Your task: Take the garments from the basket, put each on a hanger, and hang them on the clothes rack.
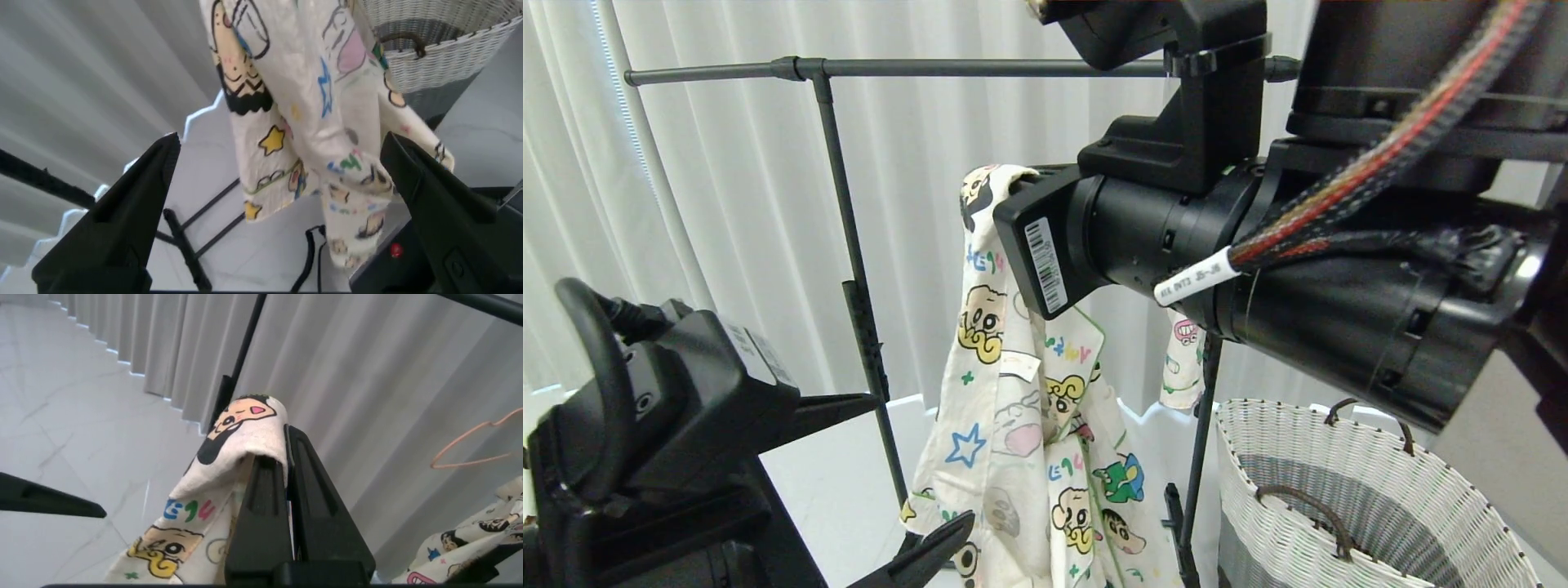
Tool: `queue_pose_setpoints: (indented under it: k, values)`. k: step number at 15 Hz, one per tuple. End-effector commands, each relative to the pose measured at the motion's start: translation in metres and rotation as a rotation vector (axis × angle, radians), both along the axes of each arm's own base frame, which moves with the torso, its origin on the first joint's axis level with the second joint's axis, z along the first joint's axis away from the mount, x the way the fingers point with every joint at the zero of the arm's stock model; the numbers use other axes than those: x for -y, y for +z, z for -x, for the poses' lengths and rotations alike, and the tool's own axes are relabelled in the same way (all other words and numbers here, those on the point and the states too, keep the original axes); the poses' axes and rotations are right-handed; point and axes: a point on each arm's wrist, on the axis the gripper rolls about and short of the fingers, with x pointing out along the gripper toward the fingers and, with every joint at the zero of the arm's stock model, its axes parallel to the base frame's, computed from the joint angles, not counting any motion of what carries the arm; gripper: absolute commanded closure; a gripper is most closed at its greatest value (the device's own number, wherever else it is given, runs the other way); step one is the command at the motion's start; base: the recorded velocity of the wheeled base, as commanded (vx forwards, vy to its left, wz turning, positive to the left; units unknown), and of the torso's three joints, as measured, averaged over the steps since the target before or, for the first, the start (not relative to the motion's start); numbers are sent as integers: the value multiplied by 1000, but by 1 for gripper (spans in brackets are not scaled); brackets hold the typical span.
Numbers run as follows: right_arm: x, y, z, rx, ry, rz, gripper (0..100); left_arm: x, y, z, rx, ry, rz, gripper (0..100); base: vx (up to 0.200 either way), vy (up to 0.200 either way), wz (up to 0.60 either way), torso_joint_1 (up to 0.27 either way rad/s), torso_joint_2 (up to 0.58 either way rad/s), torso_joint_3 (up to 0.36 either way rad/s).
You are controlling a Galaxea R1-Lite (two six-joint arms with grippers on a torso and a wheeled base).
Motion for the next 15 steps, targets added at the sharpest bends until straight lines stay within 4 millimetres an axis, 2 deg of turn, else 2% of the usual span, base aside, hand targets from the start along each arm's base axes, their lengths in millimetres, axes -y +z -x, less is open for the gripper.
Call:
queue_pose_setpoints:
  k: [1,3,9,11,12,13,15]
  values:
    - [-1,0,3,0,8,-1,100,2,-7,-7,-16,45,-36,0,0,0,0,0,0,0]
    - [-2,0,6,1,18,0,100,-3,-19,-22,-26,208,-110,0,0,0,0,0,0,0]
    - [-1,6,17,21,12,-3,100,-31,-21,-39,-12,446,-125,0,0,0,0,0,0,0]
    - [0,7,21,23,21,-3,100,-33,-19,-32,-5,417,-97,0,0,0,0,0,0,0]
    - [-1,7,24,23,31,-3,100,-29,-16,-18,-12,247,-47,0,0,0,0,0,0,0]
    - [-2,7,26,23,38,-3,100,-30,-19,-14,-19,198,-51,0,0,0,0,0,0,0]
    - [-3,9,37,26,69,-6,100,-32,-27,-19,-33,220,-94,0,0,0,0,0,0,0]
